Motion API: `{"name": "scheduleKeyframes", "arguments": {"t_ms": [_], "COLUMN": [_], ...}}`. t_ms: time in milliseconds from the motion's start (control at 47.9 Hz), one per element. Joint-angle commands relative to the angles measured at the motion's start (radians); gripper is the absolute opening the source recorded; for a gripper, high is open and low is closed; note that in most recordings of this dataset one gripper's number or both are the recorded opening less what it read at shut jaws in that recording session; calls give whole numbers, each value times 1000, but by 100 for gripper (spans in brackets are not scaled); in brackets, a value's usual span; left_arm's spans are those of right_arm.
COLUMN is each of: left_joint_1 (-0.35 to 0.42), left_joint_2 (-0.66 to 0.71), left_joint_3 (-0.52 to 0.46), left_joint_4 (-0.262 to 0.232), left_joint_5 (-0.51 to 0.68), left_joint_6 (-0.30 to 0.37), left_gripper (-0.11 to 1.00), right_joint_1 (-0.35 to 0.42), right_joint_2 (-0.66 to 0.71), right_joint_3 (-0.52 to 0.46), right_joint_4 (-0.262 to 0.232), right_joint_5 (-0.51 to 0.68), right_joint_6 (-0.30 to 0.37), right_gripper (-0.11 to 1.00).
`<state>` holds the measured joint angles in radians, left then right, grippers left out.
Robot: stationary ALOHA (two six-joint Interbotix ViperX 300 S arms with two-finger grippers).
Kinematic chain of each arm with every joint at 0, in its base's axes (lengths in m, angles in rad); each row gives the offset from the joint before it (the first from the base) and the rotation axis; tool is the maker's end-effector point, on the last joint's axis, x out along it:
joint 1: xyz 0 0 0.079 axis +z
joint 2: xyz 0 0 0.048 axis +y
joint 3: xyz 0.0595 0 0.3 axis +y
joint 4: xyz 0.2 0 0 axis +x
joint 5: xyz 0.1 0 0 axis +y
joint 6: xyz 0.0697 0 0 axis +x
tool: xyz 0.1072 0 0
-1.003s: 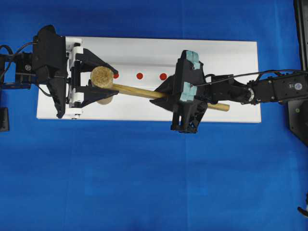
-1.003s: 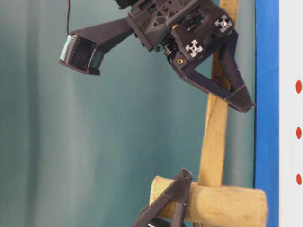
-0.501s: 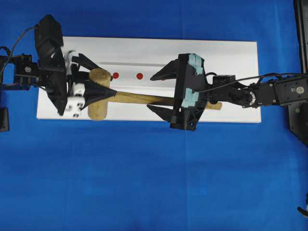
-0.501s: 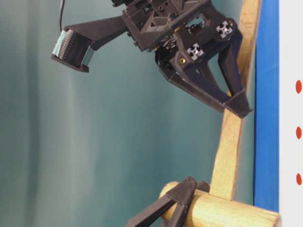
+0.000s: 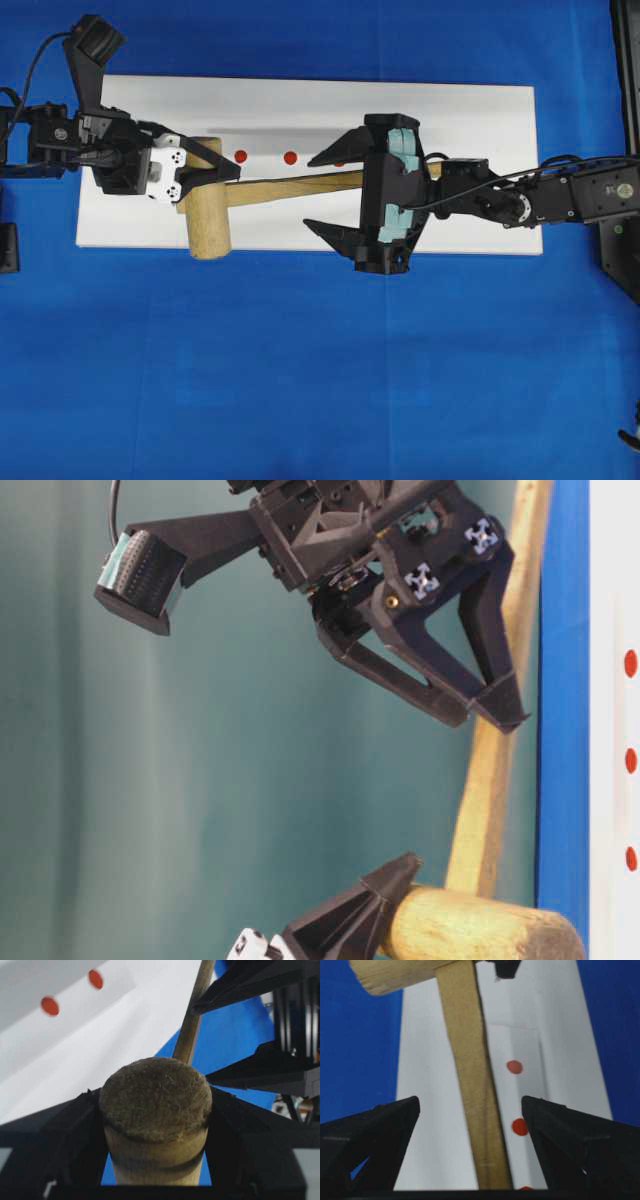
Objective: Hit the mark with a hammer.
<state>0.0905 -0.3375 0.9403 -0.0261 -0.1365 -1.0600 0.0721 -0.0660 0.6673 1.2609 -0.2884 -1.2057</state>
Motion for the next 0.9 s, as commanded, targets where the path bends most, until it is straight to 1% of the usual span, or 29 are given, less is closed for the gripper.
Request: {"name": "scheduleKeyframes", "arguments": {"t_ms": [0, 251, 334, 397, 543, 606, 647, 877], "left_joint_1": [-8, -29, -31, -32, -46, -52, -55, -66], "left_joint_2": [-15, -11, -11, -11, -11, -11, -11, -9], "left_joint_3": [-21, -32, -32, -32, -38, -41, -41, -43], "left_joint_4": [3, 2, 3, 3, 3, 5, 3, 5], "left_joint_5": [-3, -3, -3, -3, -8, -8, -8, -9], "left_joint_6": [-9, -9, -9, -6, 3, 6, 8, 9], "left_gripper": [45, 45, 45, 45, 45, 45, 45, 45], "right_joint_1": [5, 3, 3, -2, -9, -11, -12, -12], "right_joint_2": [-6, 52, 66, 69, 71, 71, 71, 71], "right_joint_3": [-28, -43, -51, -51, -49, -49, -49, -49], "right_joint_4": [-5, -5, -3, -3, -5, -5, -3, -3], "right_joint_5": [-17, -32, -32, -28, -2, 17, 29, 46], "right_joint_6": [-6, -34, -40, -40, -41, -41, -41, -41], "right_gripper": [89, 88, 84, 71, 27, 13, 10, 10]}}
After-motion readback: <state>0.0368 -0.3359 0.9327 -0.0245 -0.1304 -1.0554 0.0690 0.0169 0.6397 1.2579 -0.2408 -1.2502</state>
